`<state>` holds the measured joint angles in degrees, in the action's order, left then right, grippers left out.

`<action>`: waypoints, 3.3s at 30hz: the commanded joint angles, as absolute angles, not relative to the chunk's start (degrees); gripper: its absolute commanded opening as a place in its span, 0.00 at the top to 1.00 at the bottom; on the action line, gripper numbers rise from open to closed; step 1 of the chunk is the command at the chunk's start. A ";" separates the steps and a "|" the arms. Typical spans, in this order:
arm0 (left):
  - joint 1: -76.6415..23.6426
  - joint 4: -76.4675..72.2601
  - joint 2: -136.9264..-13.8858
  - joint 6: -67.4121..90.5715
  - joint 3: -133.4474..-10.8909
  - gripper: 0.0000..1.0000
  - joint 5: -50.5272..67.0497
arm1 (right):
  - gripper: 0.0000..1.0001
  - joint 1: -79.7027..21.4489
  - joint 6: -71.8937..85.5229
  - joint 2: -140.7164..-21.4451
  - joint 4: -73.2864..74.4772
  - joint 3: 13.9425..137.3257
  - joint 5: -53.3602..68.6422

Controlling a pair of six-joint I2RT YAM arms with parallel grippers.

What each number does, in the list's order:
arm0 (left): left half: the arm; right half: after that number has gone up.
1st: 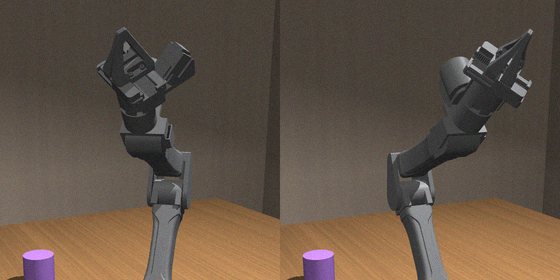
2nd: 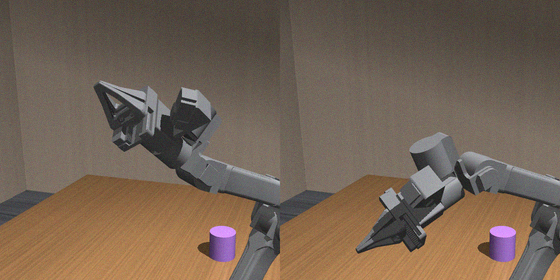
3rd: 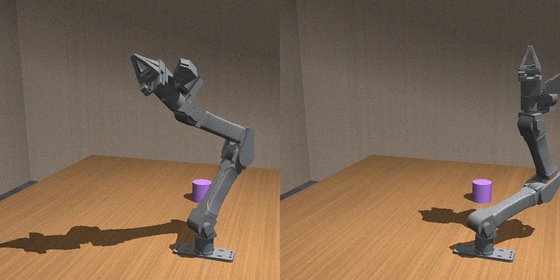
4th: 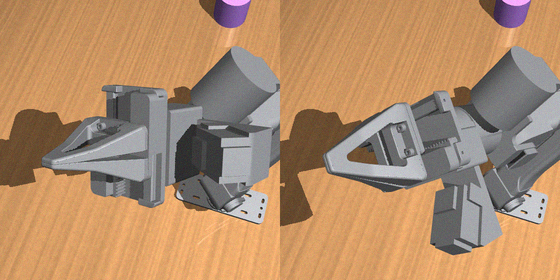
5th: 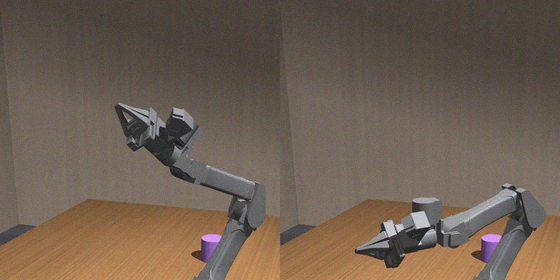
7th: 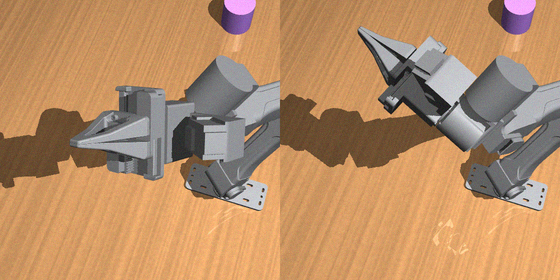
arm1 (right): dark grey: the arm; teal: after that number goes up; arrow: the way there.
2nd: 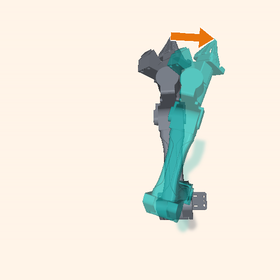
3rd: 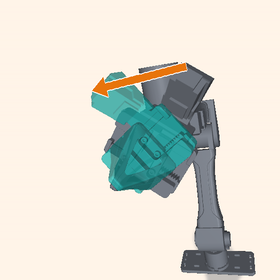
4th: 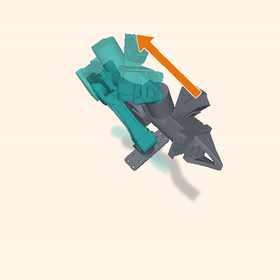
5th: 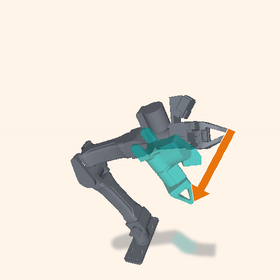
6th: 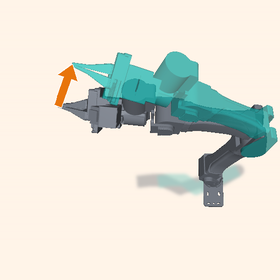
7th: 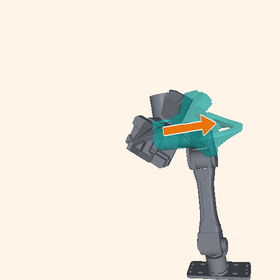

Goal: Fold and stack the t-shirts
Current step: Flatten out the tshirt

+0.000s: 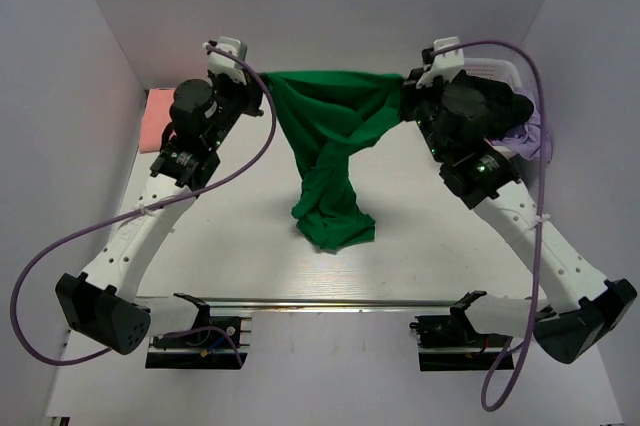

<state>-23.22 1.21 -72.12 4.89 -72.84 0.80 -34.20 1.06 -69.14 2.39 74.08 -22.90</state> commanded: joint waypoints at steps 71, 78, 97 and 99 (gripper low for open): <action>-16.17 12.49 -119.37 1.75 -108.46 0.00 -7.47 | 0.10 -22.24 1.14 -115.15 5.01 102.92 -11.52; -16.17 18.89 -108.83 6.57 -99.07 0.00 -7.47 | 0.10 -22.06 3.25 -107.95 10.90 96.53 -2.31; -16.44 28.84 -75.60 29.27 -47.21 0.00 -14.86 | 0.10 -22.32 18.64 -73.66 11.24 46.68 0.18; -16.44 25.76 -73.48 29.27 -44.40 0.02 -13.97 | 0.10 -22.41 19.24 -73.39 12.56 45.35 0.26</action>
<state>-16.67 29.98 -79.33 26.48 -46.04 -13.13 -22.22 17.50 -75.22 11.38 46.19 1.23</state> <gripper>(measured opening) 0.990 0.904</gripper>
